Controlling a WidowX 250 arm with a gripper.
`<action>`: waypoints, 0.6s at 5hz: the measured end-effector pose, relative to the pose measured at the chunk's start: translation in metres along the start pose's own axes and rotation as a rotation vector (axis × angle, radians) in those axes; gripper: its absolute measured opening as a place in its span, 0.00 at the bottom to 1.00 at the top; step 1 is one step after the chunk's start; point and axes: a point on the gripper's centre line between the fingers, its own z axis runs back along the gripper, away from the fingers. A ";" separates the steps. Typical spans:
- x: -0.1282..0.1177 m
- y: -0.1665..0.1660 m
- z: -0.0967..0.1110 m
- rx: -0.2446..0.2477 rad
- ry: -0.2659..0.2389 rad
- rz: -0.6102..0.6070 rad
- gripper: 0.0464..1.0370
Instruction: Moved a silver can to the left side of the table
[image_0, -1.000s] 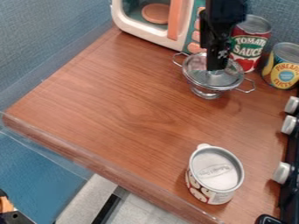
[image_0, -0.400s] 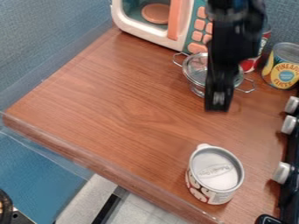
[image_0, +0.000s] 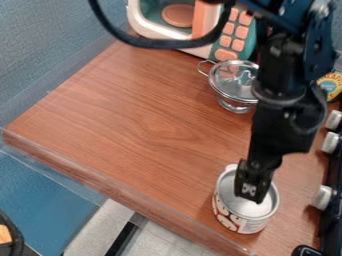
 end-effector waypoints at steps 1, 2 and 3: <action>0.012 -0.009 -0.013 -0.020 0.006 -0.060 0.96; 0.014 -0.009 -0.018 -0.024 0.009 -0.063 0.96; 0.022 -0.013 -0.019 -0.017 -0.002 -0.100 0.96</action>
